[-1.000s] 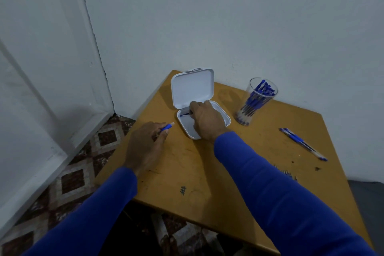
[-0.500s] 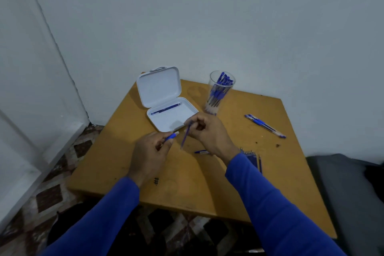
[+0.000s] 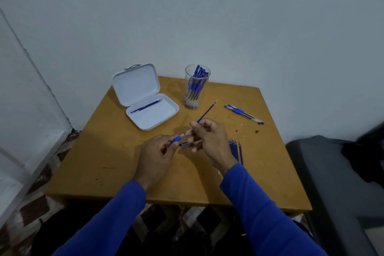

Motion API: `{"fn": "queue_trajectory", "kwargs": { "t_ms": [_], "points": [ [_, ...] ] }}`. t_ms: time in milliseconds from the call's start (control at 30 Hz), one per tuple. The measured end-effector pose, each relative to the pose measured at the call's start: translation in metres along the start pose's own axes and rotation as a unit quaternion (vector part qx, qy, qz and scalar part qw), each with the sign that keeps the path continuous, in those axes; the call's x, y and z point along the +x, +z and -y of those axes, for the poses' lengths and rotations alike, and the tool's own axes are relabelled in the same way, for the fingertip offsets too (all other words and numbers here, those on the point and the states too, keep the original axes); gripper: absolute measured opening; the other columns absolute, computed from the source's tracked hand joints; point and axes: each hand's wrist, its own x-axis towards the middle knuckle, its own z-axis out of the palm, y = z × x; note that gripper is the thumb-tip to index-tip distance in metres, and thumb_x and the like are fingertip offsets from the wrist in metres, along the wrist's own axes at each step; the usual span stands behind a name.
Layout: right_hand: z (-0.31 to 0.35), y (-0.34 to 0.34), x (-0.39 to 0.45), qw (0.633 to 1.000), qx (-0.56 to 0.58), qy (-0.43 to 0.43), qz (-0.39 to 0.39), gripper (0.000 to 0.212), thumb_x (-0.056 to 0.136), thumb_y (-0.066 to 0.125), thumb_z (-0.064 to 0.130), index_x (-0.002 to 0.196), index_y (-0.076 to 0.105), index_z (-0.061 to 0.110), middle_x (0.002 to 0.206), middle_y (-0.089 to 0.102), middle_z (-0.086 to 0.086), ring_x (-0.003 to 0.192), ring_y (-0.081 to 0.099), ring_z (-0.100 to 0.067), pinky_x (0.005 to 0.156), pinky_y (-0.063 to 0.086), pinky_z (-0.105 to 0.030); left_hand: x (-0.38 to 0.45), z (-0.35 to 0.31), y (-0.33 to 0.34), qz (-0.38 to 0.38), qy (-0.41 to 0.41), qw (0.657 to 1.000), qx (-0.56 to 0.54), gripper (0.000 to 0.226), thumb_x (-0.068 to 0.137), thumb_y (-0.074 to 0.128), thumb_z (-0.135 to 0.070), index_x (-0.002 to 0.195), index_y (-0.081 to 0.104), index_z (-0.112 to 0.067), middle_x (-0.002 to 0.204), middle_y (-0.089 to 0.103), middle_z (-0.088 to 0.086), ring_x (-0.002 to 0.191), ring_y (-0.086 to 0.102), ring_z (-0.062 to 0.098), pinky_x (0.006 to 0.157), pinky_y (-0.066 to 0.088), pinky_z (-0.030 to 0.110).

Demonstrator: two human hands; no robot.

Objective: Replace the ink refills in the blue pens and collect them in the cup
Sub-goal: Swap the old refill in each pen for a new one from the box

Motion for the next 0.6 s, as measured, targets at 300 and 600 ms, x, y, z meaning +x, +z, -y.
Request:
{"fn": "queue_trajectory", "kwargs": {
  "t_ms": [300,600],
  "points": [
    [-0.005,0.0008,-0.0072,1.0,0.01,0.005,-0.024,0.022,0.103,0.06,0.017,0.106,0.062,-0.005,0.088,0.075,-0.017,0.066,0.069,-0.023,0.046,0.055,-0.031,-0.0064,-0.0007,0.0056,0.015,-0.003,1.0,-0.025,0.019,0.096,0.067,-0.022,0.114,0.074,-0.023,0.09,0.068,-0.017,0.082,0.063,0.006,0.069,0.053,0.025],
    [-0.0083,-0.0007,-0.0071,1.0,0.009,0.014,-0.014,0.022,0.102,0.061,0.017,0.104,0.063,-0.005,0.09,0.075,-0.017,0.068,0.069,-0.023,0.047,0.055,-0.03,-0.0085,-0.0002,0.0066,0.014,-0.001,0.999,-0.044,0.02,0.096,0.067,-0.021,0.114,0.072,-0.027,0.091,0.07,-0.015,0.084,0.065,0.009,0.071,0.057,0.032]
  ]
}}
